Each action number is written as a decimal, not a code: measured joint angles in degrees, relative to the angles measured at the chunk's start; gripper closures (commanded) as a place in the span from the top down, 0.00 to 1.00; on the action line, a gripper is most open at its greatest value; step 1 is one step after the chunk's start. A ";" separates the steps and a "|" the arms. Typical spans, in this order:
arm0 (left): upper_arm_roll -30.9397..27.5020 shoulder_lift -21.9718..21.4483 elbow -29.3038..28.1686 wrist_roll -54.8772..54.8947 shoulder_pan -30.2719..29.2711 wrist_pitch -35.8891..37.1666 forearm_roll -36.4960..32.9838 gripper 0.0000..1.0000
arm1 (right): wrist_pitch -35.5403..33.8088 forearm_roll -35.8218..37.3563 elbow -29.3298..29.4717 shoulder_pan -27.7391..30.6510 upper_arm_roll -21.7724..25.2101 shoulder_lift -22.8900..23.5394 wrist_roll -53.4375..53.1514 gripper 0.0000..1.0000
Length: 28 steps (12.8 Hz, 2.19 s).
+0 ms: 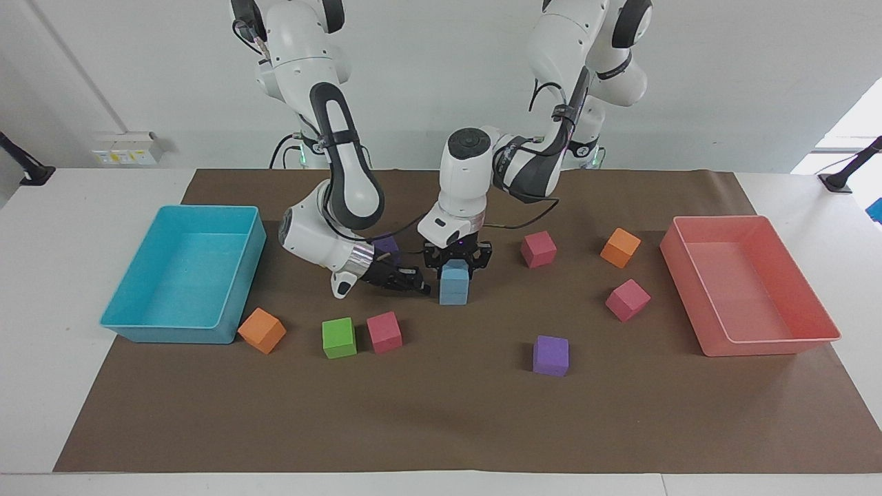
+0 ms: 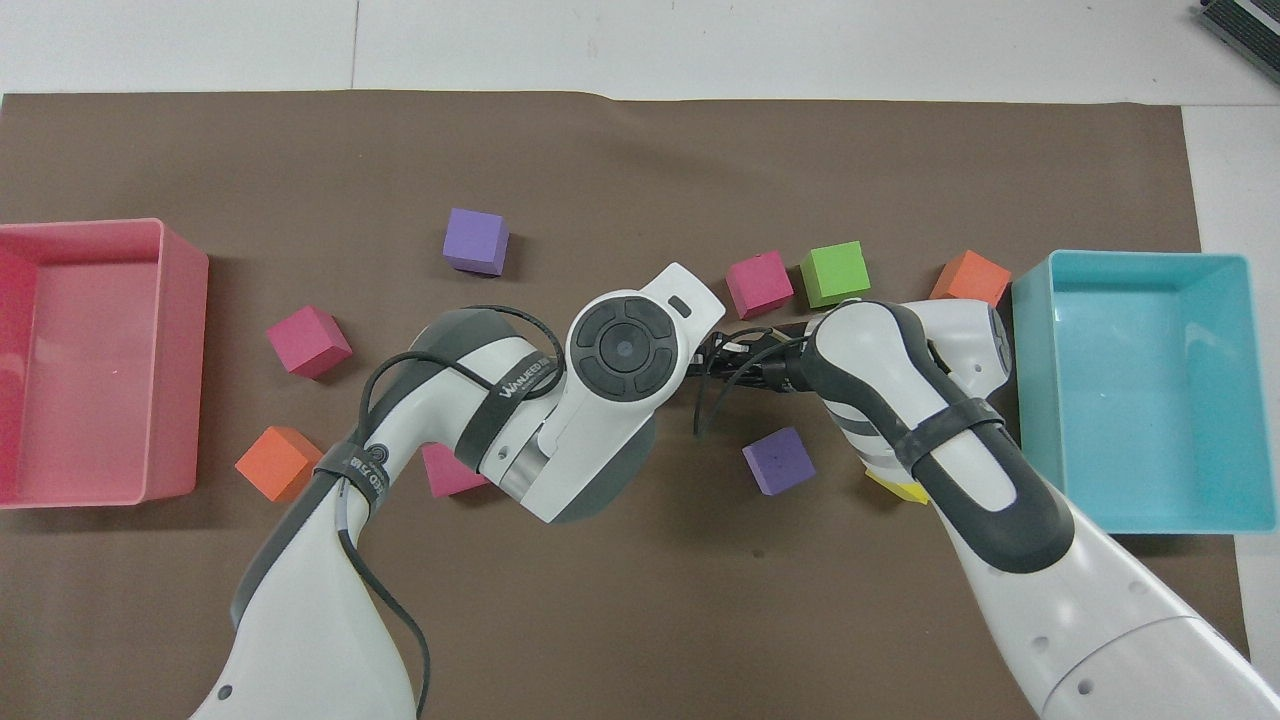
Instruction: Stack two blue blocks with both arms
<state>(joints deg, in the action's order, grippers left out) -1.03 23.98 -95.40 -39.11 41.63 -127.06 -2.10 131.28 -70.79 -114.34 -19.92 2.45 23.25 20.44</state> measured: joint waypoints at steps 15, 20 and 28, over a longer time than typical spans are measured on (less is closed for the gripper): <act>-1.65 -20.21 -12.88 17.14 -12.37 6.72 -0.28 1.00 | 0.54 18.67 1.51 0.09 1.05 -2.60 0.10 1.00; -1.80 -25.03 -14.16 32.46 -21.77 12.85 1.48 1.00 | -2.14 36.96 1.99 4.79 1.96 -7.37 0.06 1.00; -2.01 -26.11 3.43 44.94 -31.76 30.12 3.34 1.00 | -25.29 62.50 12.00 13.51 2.17 -13.83 0.09 1.00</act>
<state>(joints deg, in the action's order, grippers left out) -3.04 -2.13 -91.97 5.82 9.87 -96.94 1.24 106.00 -8.29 -102.33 -6.40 4.62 9.42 20.53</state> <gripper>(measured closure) 0.000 0.000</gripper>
